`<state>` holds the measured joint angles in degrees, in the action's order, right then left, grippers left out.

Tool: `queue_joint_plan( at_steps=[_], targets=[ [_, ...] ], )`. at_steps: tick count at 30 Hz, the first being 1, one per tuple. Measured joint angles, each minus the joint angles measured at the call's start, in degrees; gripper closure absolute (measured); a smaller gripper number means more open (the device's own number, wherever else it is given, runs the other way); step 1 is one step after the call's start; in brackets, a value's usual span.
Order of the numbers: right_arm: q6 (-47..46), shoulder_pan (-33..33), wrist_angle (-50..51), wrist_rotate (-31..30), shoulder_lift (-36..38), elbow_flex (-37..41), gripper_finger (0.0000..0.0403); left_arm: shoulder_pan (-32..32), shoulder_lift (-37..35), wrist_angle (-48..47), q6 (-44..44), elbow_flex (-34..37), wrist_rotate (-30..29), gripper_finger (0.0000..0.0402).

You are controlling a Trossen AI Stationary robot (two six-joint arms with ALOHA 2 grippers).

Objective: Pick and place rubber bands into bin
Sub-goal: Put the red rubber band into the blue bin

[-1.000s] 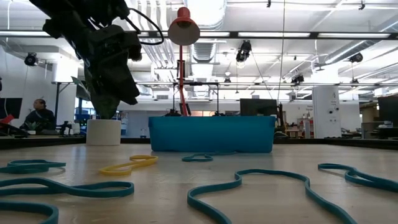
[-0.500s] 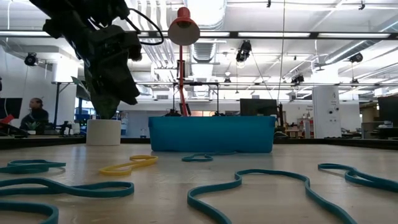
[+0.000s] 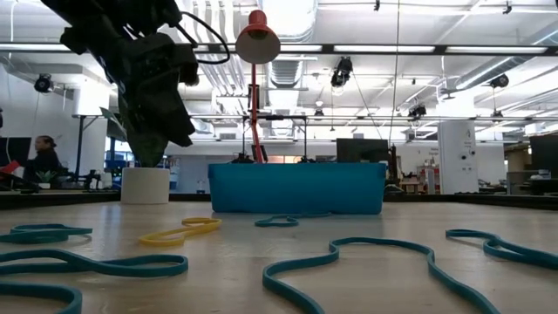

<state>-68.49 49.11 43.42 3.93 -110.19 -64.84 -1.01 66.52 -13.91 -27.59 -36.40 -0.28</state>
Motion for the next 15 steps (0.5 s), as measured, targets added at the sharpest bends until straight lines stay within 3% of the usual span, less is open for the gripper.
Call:
queue_joint_plan(
  at_steps=[10, 15],
  targets=[
    [-1.3, -1.4, -1.0, -6.5, 0.2, 1.6, 0.0359, 0.0, 0.0, -0.1, -0.7, 0.0, 0.2, 0.0219],
    [-1.1, -3.5, -1.7, -5.6, 0.2, 1.2, 0.0388, 0.0, 0.0, -0.1, -0.6, 0.0, 0.2, 0.0219]
  ],
)
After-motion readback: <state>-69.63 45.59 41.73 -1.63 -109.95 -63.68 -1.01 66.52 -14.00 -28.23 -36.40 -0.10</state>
